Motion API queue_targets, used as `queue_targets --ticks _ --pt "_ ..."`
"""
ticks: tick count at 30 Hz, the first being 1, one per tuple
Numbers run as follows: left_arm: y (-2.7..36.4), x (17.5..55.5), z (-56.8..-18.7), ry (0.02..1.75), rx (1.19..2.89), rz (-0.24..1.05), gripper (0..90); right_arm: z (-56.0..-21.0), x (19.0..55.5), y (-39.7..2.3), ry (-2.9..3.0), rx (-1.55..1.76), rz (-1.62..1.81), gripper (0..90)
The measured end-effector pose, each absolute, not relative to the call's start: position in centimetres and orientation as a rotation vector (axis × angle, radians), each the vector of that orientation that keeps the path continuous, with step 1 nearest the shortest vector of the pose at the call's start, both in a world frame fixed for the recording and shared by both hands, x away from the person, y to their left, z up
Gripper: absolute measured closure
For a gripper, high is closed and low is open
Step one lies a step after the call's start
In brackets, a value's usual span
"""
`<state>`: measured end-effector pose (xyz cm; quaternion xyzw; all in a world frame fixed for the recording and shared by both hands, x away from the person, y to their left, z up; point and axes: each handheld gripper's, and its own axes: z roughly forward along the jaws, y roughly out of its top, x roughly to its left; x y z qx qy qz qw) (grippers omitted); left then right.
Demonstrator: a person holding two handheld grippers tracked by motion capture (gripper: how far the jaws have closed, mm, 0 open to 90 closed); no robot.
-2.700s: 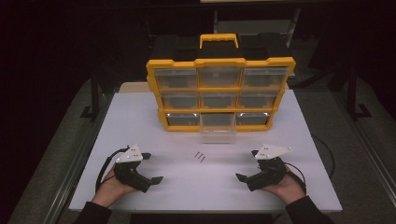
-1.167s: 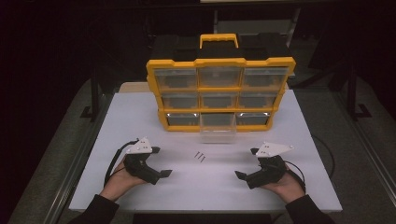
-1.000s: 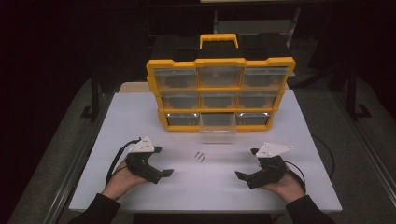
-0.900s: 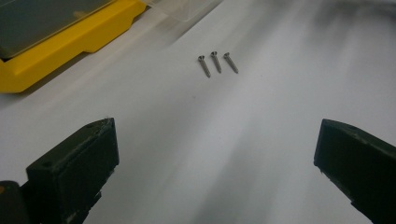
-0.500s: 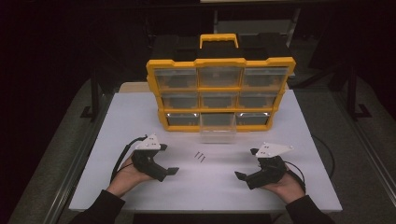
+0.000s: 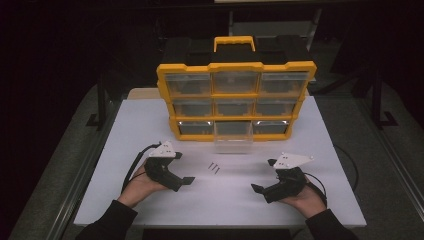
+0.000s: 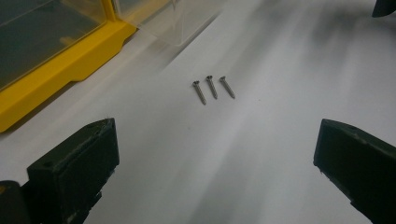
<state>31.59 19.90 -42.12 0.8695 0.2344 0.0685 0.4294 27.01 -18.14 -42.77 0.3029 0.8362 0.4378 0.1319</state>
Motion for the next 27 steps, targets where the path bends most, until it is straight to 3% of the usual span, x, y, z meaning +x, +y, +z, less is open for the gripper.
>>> queue_targets --ticks 27 --pt "17.7 32.8 -42.0 0.564 2.183 0.167 0.0 -42.8 27.0 -18.0 2.436 0.873 1.272 0.0"
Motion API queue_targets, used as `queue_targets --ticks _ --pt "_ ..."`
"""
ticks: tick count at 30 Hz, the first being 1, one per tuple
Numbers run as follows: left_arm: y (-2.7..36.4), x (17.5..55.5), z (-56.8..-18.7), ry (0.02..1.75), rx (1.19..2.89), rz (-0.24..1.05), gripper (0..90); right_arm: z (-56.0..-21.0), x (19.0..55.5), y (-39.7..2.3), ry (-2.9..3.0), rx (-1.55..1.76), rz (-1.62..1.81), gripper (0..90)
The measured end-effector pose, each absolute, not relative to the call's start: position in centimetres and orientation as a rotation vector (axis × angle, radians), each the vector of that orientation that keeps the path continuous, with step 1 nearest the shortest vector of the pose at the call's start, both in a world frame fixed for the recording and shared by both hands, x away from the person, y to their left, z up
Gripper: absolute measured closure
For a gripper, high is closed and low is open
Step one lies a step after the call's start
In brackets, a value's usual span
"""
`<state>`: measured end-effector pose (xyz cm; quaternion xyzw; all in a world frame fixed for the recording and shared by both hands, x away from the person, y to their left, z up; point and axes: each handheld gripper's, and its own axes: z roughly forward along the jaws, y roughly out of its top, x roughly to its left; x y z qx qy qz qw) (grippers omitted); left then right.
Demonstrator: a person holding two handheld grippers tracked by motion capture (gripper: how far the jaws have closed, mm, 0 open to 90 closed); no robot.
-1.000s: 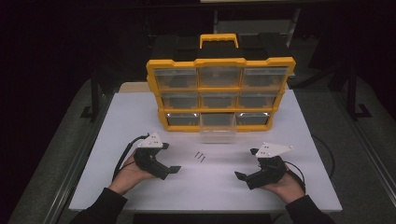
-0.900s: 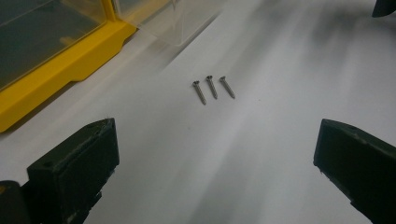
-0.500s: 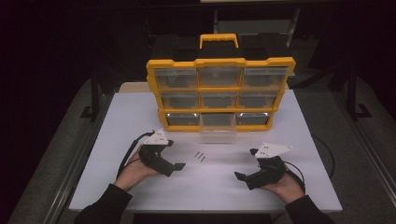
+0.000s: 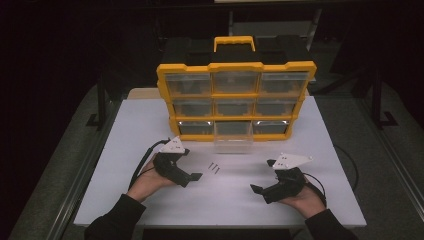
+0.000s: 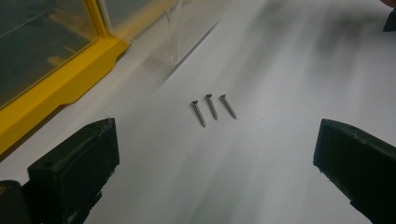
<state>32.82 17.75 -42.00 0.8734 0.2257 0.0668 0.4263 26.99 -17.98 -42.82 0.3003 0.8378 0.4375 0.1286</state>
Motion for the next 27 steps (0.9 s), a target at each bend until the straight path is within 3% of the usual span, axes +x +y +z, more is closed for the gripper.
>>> queue_targets --ticks 5,7,27 --pt "17.2 33.2 -41.9 0.555 2.186 0.159 0.4 -42.8 27.0 -18.0 2.435 0.875 1.273 0.0" --pt "17.0 33.3 -41.9 0.549 2.183 0.155 4.9 -42.8 27.0 -18.0 2.437 0.876 1.271 0.0" --pt "15.2 34.7 -41.6 0.545 2.187 0.155 4.7 -42.8 27.0 -18.0 2.436 0.884 1.273 0.0"
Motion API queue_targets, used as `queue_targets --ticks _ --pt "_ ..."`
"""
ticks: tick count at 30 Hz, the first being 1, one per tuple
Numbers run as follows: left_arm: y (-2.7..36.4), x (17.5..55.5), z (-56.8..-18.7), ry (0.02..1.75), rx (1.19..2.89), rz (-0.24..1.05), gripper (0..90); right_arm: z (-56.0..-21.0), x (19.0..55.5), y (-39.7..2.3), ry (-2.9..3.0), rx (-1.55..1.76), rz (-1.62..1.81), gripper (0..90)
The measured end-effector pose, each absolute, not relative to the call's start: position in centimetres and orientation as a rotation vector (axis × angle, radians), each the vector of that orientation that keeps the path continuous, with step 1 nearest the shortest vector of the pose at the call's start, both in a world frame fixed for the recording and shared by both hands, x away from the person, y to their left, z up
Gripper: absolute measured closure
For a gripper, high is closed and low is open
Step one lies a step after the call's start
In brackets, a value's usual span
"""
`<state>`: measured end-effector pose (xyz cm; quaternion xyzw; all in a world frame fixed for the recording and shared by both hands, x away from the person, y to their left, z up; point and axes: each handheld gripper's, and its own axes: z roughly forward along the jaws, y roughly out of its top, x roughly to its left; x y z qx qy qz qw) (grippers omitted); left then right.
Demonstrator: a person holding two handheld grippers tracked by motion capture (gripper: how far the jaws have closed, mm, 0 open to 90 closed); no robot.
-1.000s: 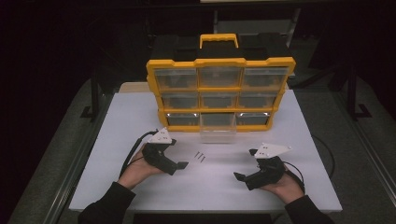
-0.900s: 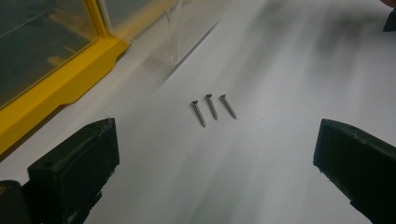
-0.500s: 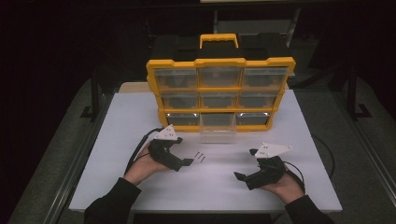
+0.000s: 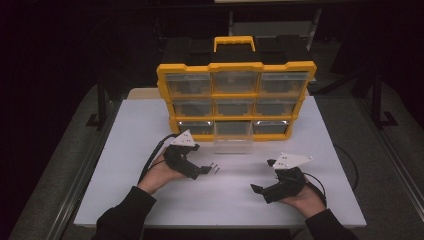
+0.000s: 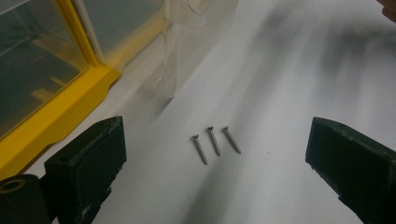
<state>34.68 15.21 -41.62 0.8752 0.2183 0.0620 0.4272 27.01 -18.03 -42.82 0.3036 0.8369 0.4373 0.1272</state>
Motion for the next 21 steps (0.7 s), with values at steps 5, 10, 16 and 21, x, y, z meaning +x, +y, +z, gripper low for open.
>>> queue_targets --ticks 5,10,16,21 --pt "14.7 35.1 -41.6 0.544 2.193 0.164 3.6 -42.8 27.0 -18.1 2.434 0.884 1.273 0.0" --pt "14.1 35.4 -41.4 0.552 2.193 0.164 2.6 -42.8 27.0 -18.0 2.435 0.883 1.272 0.0" --pt "13.3 35.8 -41.4 0.540 2.199 0.182 2.2 -42.8 27.0 -18.1 2.431 0.882 1.274 0.0" --pt "12.7 36.2 -41.5 0.543 2.208 0.193 2.1 -42.8 27.0 -18.1 2.429 0.881 1.274 0.0"
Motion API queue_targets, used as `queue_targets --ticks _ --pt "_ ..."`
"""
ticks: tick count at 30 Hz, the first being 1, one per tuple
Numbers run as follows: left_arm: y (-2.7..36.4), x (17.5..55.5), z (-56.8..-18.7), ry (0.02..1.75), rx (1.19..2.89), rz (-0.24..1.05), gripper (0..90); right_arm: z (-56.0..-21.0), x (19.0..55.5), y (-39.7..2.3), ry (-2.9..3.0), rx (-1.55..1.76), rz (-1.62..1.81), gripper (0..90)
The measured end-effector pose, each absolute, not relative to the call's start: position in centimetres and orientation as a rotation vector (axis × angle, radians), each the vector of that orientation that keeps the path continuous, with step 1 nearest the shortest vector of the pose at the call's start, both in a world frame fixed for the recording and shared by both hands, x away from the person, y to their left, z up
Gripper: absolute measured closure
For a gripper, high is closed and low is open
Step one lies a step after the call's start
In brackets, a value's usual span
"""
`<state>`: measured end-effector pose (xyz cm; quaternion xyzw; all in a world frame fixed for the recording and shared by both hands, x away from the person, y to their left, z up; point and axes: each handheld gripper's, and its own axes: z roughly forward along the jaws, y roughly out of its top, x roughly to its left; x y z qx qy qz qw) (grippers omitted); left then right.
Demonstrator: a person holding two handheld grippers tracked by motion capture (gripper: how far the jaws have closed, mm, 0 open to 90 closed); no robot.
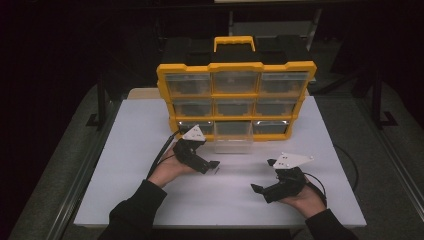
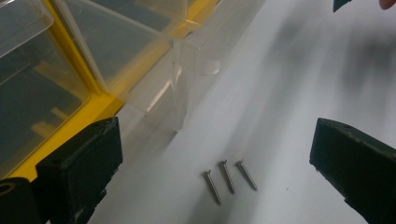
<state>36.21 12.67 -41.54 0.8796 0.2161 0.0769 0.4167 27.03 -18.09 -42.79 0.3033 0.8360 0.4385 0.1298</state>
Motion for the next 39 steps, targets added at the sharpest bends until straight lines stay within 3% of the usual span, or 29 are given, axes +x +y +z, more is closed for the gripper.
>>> queue_targets --ticks 7,11,39 --pt "12.3 36.4 -41.8 0.546 2.208 0.203 2.4 -42.7 27.0 -18.1 2.427 0.877 1.279 0.0" --pt "12.6 36.6 -42.0 0.559 2.221 0.194 7.5 -42.7 27.0 -18.1 2.426 0.877 1.279 0.0" --pt "12.4 36.8 -43.2 0.612 2.313 0.145 60.9 -42.7 27.0 -18.0 2.429 0.871 1.279 0.0"
